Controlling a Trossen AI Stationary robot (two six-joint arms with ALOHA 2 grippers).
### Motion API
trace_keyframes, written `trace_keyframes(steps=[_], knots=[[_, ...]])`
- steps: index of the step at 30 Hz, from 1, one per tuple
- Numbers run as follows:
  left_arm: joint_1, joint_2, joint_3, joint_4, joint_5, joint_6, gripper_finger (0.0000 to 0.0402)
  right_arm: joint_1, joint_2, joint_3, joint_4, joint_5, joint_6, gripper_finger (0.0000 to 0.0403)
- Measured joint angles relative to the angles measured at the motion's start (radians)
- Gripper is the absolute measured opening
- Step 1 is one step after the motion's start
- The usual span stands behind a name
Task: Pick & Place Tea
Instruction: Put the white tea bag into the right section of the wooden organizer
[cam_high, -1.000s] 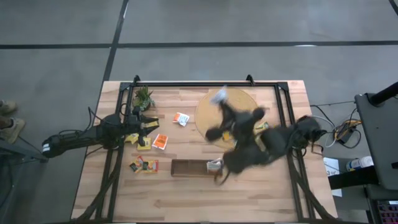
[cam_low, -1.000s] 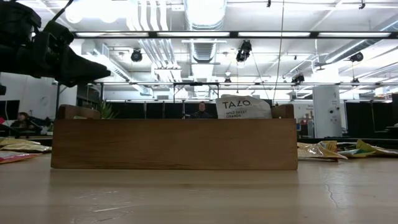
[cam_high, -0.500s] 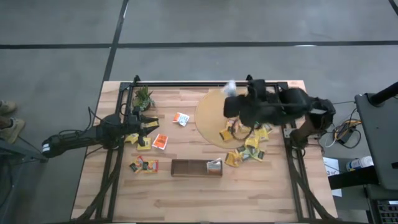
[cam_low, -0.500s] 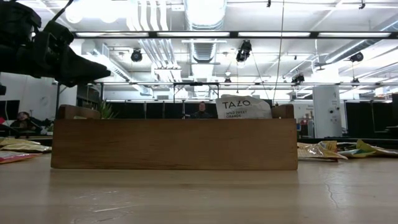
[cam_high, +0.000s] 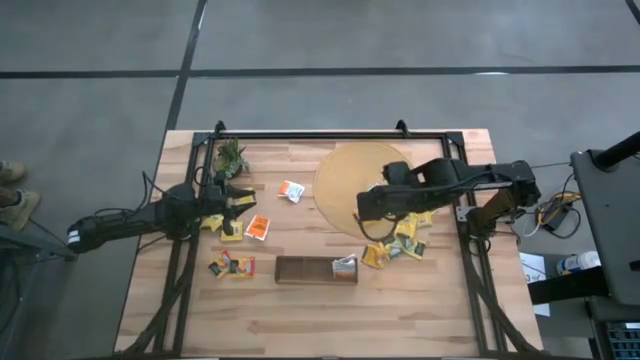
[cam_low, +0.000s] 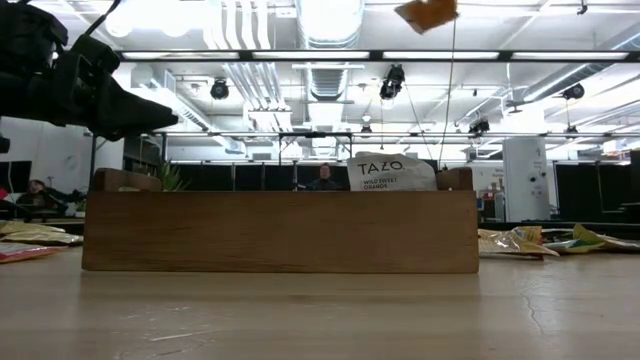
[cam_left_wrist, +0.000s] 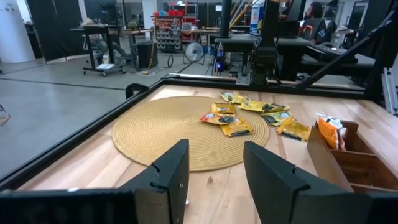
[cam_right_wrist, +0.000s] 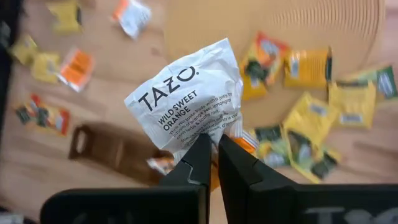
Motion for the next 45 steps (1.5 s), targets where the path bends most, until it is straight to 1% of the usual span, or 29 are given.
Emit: trace_keyframes(steps=[3, 4, 10, 13, 14, 17, 22, 24, 26, 29, 31, 34, 35, 37, 39, 42, 45], knots=[[0.0, -0.001, 0.0, 0.0, 0.0, 0.0, 0.0147, -0.002, -0.003, -0.051, 0.002, -0.085, 0.005, 0.0011], [0.0, 0.0, 0.0, 0.0, 0.0, 0.0, 0.0147, -0.002, -0.001, -0.07, 0.004, -0.131, 0.01, 0.0011], [0.0, 0.001, 0.0, 0.0, -0.001, 0.0, 0.0147, 0.016, 0.011, -0.221, -0.002, -0.479, 0.057, 0.0011], [0.0, 0.001, 0.0, 0.0, -0.001, 0.0, 0.0147, 0.056, 0.017, -0.275, 0.0, -0.604, 0.092, 0.0011], [0.0, 0.001, 0.0, 0.0, -0.001, 0.0, 0.0147, 0.072, 0.017, -0.28, -0.002, -0.624, 0.099, 0.0011], [0.0, 0.001, 0.0, 0.0, -0.001, 0.0, 0.0147, 0.12, 0.017, -0.257, -0.001, -0.631, 0.132, 0.0011], [0.0, 0.001, 0.0, 0.0, -0.001, 0.0, 0.0147, 0.19, 0.042, -0.128, 0.033, -0.675, 0.192, 0.0012], [0.0, 0.001, 0.0, 0.0, -0.001, 0.0, 0.0147, 0.214, 0.061, -0.068, 0.071, -0.658, 0.194, 0.0012], [0.0, 0.001, 0.0, 0.001, -0.001, 0.0, 0.0147, 0.231, 0.095, 0.002, 0.105, -0.559, 0.184, 0.0012], [0.0, 0.001, 0.0, 0.001, -0.001, 0.0, 0.0147, 0.246, 0.167, 0.136, 0.189, -0.369, 0.089, 0.0012], [0.0, 0.001, 0.0, 0.002, -0.001, 0.0, 0.0147, 0.255, 0.23, 0.247, 0.244, -0.26, 0.007, 0.0012], [0.0, 0.001, 0.0, 0.002, -0.001, 0.0, 0.0147, 0.286, 0.337, 0.43, 0.279, -0.112, -0.097, 0.0012], [0.0, 0.001, 0.0, 0.002, -0.001, 0.0, 0.0147, 0.298, 0.35, 0.428, 0.328, -0.06, -0.118, 0.0012], [0.0, 0.002, 0.0, 0.002, 0.0, 0.0, 0.0147, 0.328, 0.32, 0.345, 0.467, 0.032, -0.148, 0.0012], [0.0, 0.005, 0.0, 0.002, -0.001, 0.0, 0.0147, 0.357, 0.32, 0.315, 0.521, 0.185, -0.16, 0.0012], [0.0, 0.011, 0.0, 0.005, -0.009, 0.0, 0.0147, 0.437, 0.318, 0.294, 0.508, 0.453, -0.174, 0.0012], [0.0, 0.017, 0.0, 0.005, -0.01, 0.0, 0.0147, 0.548, 0.344, 0.289, 0.497, 0.811, -0.205, 0.0012]])
